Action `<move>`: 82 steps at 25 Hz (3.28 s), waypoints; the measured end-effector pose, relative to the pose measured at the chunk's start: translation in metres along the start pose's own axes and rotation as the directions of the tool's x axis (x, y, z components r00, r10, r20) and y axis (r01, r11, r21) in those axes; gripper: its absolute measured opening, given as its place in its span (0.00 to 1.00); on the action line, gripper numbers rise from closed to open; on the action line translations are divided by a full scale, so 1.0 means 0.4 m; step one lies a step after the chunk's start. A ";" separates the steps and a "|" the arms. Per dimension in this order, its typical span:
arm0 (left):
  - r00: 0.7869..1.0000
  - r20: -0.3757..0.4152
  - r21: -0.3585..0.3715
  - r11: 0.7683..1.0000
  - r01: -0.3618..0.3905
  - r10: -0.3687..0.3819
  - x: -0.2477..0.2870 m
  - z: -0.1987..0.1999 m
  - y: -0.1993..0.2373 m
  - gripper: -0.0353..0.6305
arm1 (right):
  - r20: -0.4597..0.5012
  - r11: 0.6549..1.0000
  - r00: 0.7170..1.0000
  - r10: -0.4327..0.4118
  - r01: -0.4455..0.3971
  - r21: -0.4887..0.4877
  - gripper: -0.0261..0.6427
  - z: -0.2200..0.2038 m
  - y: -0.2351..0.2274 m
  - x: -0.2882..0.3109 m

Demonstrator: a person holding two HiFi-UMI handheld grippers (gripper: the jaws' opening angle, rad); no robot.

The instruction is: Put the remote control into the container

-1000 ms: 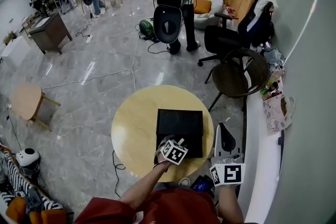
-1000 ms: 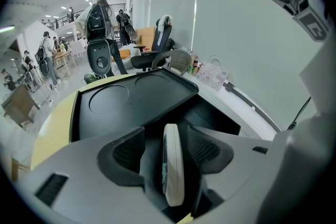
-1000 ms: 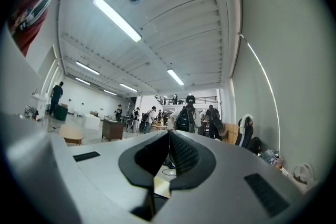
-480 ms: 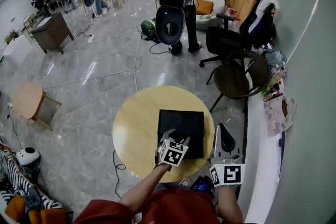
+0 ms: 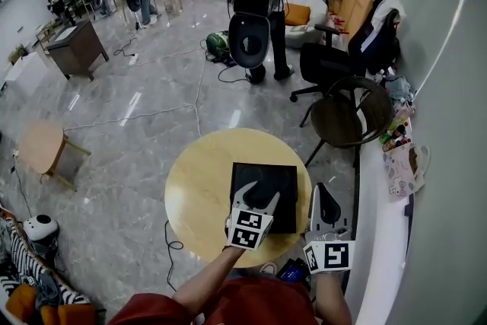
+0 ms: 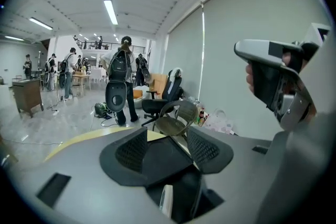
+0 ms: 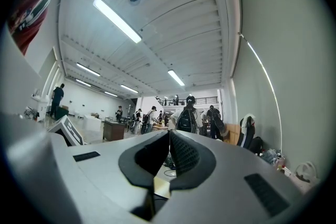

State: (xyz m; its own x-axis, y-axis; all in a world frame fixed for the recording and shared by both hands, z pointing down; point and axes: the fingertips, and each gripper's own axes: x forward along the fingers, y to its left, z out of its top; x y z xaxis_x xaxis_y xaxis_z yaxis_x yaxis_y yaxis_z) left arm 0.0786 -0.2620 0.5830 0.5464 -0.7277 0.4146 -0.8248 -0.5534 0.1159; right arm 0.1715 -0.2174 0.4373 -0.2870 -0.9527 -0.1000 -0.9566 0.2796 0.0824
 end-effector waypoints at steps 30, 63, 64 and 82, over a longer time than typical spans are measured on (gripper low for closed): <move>0.809 0.565 0.156 0.984 0.090 -0.163 -0.225 0.293 -0.103 0.41 | 0.010 1.000 1.000 0.011 -0.011 -0.003 0.07 0.022 0.002 -0.011; 0.773 0.623 0.084 0.993 0.085 -0.119 -0.295 0.316 -0.101 0.08 | 0.009 1.000 1.000 0.015 -0.015 0.006 0.07 0.022 0.004 -0.019; 0.772 0.624 0.082 0.993 0.087 -0.119 -0.294 0.315 -0.099 0.08 | 0.008 1.000 1.000 0.014 -0.014 0.005 0.07 0.021 0.004 -0.018; 0.809 0.583 0.066 0.997 0.050 -0.079 -0.286 0.283 -0.068 0.08 | 0.016 1.000 1.000 0.020 -0.020 -0.010 0.07 0.028 0.010 -0.023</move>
State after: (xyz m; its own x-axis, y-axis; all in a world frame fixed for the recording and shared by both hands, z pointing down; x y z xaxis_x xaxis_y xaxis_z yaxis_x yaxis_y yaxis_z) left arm 0.0551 -0.2096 0.4303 0.5921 -0.7808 -0.1997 -0.7850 -0.6148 0.0763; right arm 0.1698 -0.2063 0.4275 -0.3073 -0.9447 -0.1144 -0.9500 0.2976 0.0944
